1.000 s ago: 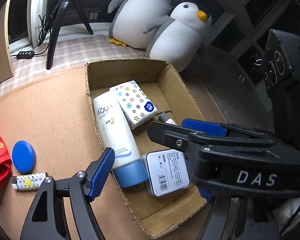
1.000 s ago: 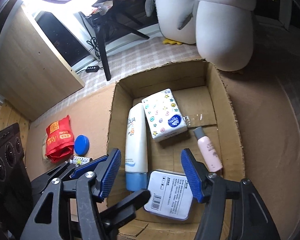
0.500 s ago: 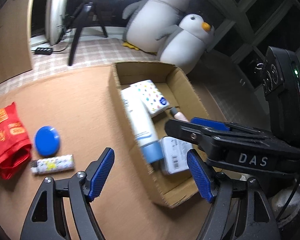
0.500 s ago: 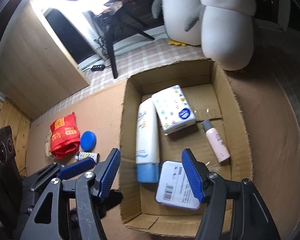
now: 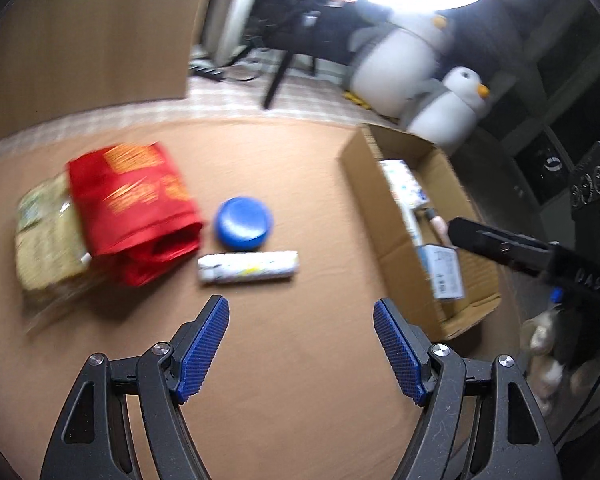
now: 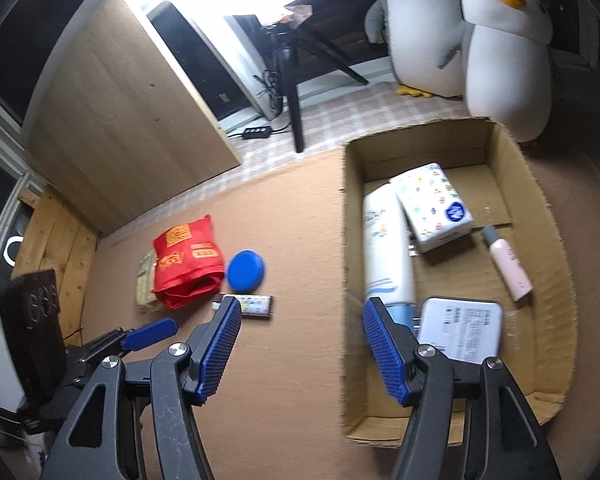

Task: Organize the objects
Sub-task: 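Move the right tool to the blue lid and the left tool to the lighter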

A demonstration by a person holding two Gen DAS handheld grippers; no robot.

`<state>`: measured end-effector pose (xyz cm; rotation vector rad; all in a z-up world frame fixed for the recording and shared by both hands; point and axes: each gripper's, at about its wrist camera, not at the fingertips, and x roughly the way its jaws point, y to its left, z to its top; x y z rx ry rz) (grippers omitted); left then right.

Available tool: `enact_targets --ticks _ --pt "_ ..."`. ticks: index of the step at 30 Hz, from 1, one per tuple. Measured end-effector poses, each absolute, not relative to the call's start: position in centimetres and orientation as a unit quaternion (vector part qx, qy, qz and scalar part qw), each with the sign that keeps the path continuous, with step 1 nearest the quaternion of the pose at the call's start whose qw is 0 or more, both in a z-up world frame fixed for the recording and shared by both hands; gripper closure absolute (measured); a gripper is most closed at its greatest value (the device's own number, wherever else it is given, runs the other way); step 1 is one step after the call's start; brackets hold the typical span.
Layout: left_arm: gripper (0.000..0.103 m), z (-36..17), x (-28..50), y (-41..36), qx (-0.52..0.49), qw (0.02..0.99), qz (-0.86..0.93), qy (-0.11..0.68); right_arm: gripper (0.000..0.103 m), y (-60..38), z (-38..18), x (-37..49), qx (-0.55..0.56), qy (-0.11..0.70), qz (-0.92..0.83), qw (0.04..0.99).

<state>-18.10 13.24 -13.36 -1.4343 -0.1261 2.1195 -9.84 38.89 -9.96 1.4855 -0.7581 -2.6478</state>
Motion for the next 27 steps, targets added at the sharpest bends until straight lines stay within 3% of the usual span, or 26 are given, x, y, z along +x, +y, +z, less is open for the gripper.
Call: enact_targets --ticks 16,20,27 --pt "0.025 -15.0 -15.7 5.3 -0.543 0.246 0.799 -0.071 0.044 32.0 -11.1 -17.0 0.530 -0.175 -0.828 0.057" --pt "0.025 -14.8 -15.2 3.6 -0.539 0.242 0.802 -0.085 0.062 30.6 -13.0 -20.2 0.559 -0.173 -0.809 0.053" --pt "0.025 -14.4 -14.4 1.5 -0.538 0.232 0.805 -0.094 0.064 28.9 -16.4 -24.7 0.593 -0.140 -0.793 0.028"
